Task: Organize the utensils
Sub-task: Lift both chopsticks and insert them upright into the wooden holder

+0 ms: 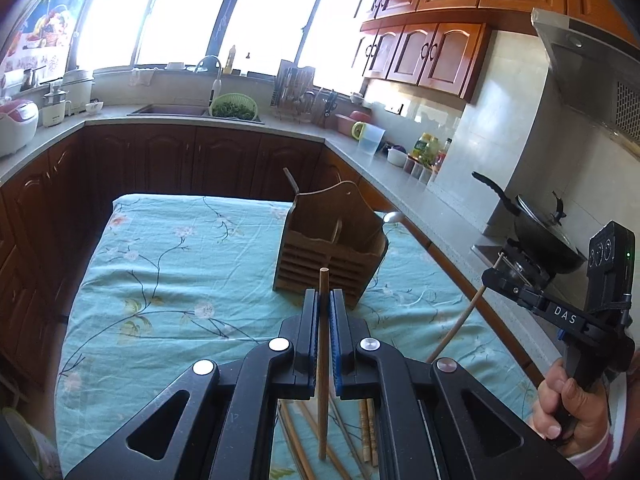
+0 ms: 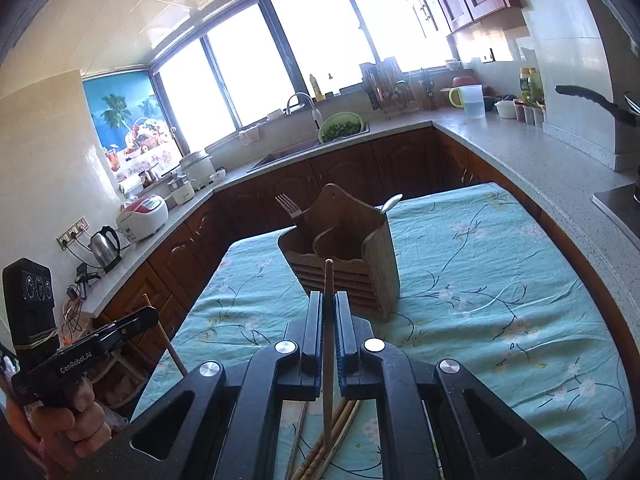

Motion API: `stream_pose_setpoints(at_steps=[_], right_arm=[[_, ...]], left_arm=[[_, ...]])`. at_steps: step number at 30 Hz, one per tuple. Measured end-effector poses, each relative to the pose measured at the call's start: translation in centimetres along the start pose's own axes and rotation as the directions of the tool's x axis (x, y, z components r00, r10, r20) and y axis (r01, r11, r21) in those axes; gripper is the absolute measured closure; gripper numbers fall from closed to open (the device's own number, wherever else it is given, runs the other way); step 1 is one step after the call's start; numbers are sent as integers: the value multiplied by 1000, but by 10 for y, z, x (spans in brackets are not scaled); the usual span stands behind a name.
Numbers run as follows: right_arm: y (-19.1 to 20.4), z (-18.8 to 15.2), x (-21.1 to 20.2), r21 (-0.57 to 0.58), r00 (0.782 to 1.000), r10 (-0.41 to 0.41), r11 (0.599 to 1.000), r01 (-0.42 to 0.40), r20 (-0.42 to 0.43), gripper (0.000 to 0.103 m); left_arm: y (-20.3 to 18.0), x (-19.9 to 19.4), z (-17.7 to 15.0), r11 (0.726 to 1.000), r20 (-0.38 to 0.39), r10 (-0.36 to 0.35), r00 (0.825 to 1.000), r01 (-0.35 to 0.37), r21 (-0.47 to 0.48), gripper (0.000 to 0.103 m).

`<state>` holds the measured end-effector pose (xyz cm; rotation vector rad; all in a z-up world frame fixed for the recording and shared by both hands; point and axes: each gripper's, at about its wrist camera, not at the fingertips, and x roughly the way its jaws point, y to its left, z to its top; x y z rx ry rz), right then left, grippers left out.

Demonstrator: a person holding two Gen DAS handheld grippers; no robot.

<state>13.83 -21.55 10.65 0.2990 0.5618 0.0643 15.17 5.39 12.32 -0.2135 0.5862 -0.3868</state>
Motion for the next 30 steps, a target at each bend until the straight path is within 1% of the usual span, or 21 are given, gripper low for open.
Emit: stream_pose_setpoints(at_steps=[3,8,13,19,25,30], right_arm=[[0,4,-5,-1,1000,0,1000,0,20,98],[0,9,-8,-4,999,3,1000,-2,41,98],[-2,14,-7,1,998,6,1000,-6,55,98],[-6,23,-4,12,997,-5,1000,4,83,98],[-9,50,0,17,988,-16,1000,13,151,98],[-10,88,9,16,972,-34,999,32,232,98]], left_arm=[[1,-8,3,1000,28,-1,1000,1,-2,99],[3,-7,4,1000,47,9,999,-9,-7,99],[8,1,9,1000,60,13,998,-12,-19,99],[11,10,22,999,95,12,995,-9,-33,99],[11,20,48,1000,167,10,986,-6,-28,99],[8,38,83,1000,255,5,967,3,-29,99]])
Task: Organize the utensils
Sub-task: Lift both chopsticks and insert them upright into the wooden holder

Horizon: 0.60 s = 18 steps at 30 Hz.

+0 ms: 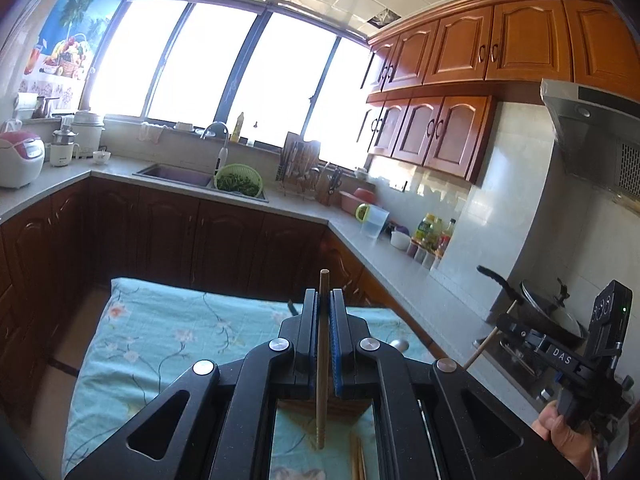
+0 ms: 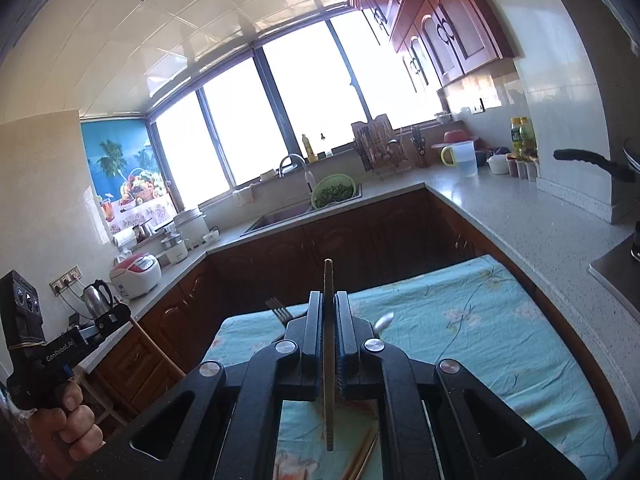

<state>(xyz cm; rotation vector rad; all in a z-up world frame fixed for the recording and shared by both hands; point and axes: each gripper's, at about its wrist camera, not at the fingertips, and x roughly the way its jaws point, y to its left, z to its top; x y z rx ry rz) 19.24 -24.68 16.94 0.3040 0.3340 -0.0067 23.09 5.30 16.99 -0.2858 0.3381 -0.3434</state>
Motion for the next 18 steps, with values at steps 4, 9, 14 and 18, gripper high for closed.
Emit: stream_pose_setpoints(at_steps=[4,9,14,18], right_arm=[[-1,23,18,5,998,-20,1000,19,62,98],[-5,28,49,-2,994,-57,998,57,89,98],[-8,4,79,-24,994,-81,996,83,71,98],[-12,-20,94,-36,994,-100,994,101,48,97]], left_arm=[[-3,31,16,1000,58,9,998,-9,10,99],[6,85,10,1000,71,19,997,-19,-6,99],[21,134,-14,999,48,40,998,-39,-30,99],[31,170,-32,997,12,65,998,-65,-45,99]])
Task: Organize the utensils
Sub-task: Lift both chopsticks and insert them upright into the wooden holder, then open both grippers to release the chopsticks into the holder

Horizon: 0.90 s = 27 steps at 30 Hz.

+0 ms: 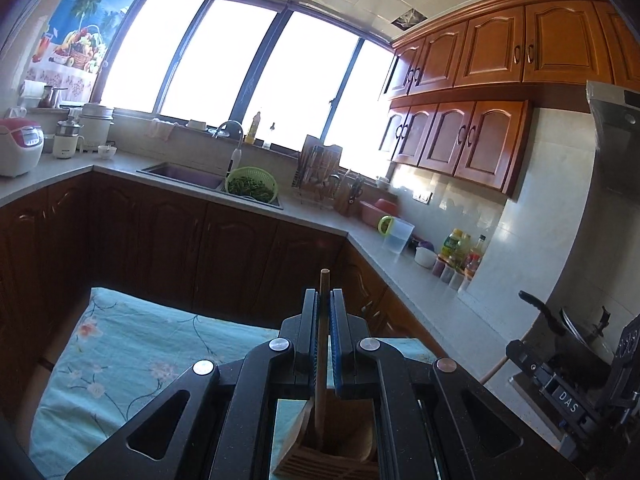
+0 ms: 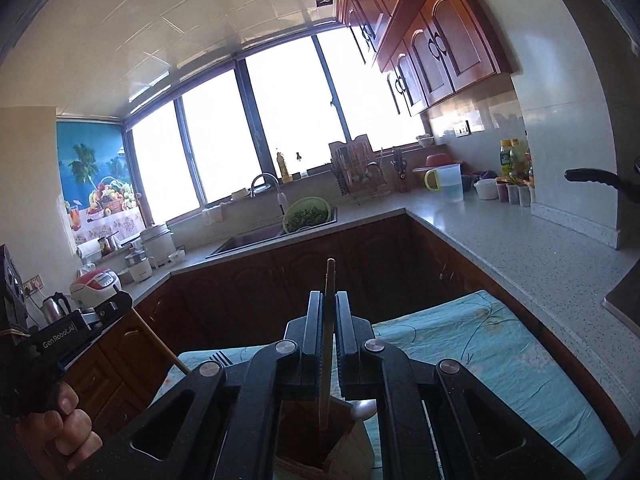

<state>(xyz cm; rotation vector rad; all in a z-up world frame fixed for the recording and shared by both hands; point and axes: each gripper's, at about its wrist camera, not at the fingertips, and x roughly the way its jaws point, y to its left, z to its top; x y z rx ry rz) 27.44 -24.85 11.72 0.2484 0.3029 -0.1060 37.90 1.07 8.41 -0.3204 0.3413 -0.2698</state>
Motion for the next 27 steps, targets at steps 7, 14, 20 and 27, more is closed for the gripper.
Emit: stream_pose_setpoints(at_steps=[7,14,20,27], right_arm=[[-7,-23,19,20,997,-1,1000,3,-82,97],[-19,-28,28,51,993,-9,999,16,-122,96],[-23,-28,30,62,992,-7,998,15,-129,96],[-27,-23,25,106,991,27,994,-13,-129,78]], left_arm=[[8,43,-24,1000,-81,19,997,-20,-14,99],[0,51,-15,999,-83,30,996,-28,21,98],[2,47,-13,999,-84,34,996,-32,34,98],[4,40,-10,999,-107,21,994,-18,34,71]])
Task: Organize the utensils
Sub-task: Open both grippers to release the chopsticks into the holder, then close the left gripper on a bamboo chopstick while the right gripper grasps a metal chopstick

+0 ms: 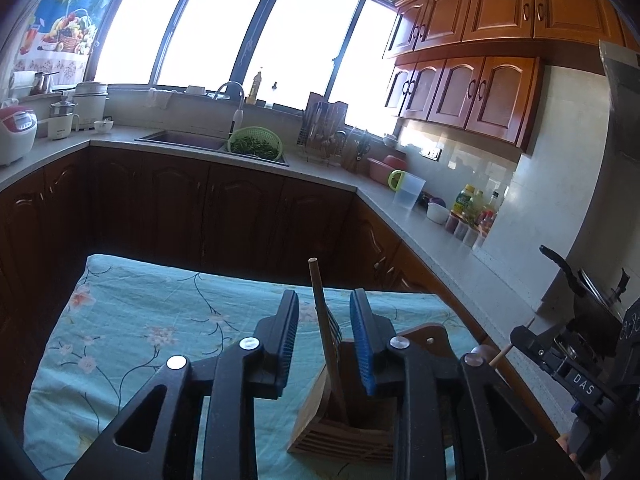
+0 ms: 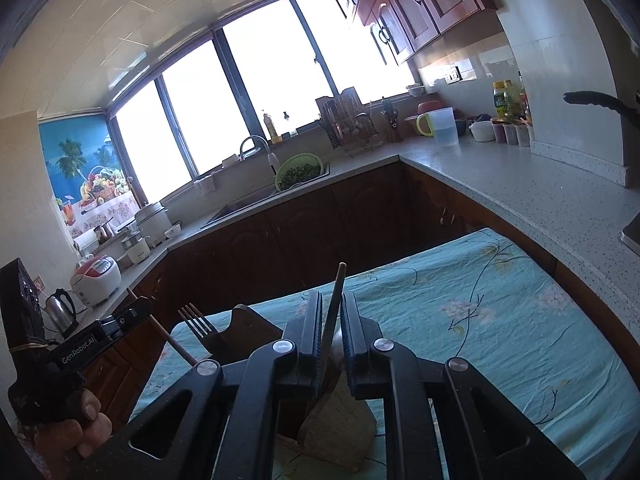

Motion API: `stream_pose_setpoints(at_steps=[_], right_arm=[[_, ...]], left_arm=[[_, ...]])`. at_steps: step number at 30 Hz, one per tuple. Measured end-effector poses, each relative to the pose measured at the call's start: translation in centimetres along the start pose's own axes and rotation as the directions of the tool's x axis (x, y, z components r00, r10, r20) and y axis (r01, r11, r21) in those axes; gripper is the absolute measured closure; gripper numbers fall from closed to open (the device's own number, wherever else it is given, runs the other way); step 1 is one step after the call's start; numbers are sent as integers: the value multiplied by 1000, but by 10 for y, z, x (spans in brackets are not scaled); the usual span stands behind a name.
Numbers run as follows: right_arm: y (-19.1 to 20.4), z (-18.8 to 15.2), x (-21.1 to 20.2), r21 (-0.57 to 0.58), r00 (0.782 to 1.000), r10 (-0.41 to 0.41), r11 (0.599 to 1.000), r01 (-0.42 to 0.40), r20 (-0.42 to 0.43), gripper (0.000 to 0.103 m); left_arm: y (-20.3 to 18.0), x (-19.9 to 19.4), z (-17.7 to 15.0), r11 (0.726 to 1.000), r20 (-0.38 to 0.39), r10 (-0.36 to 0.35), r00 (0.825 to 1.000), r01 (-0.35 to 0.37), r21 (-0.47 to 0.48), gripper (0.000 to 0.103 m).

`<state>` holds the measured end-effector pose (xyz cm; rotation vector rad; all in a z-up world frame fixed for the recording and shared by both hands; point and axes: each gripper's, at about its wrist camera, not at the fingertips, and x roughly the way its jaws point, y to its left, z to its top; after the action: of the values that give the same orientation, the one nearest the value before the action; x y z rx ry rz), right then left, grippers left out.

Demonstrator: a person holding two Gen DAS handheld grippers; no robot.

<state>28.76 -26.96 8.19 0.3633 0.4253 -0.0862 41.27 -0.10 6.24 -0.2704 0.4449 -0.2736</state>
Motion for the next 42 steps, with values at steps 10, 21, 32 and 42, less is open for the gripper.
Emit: stream_pose_setpoints(at_steps=[10,21,32,42], right_arm=[[-2,4,-54,30,993,60,998,-64,105,2],[-2,-34,-100,17,995,95,995,-95,39,1],[-11,-86,-140,15,998,60,998,-60,-34,1],[-22,-127,-157,19,995,25,1000,-23,-100,2]], left_arm=[[12,-57,-18,999,48,35,998,-33,-35,23],[18,-133,-68,997,22,66,998,-65,-46,17],[18,-196,-109,995,-54,75,996,-78,-69,17],[25,-227,-141,990,-128,86,988,-99,-100,17]])
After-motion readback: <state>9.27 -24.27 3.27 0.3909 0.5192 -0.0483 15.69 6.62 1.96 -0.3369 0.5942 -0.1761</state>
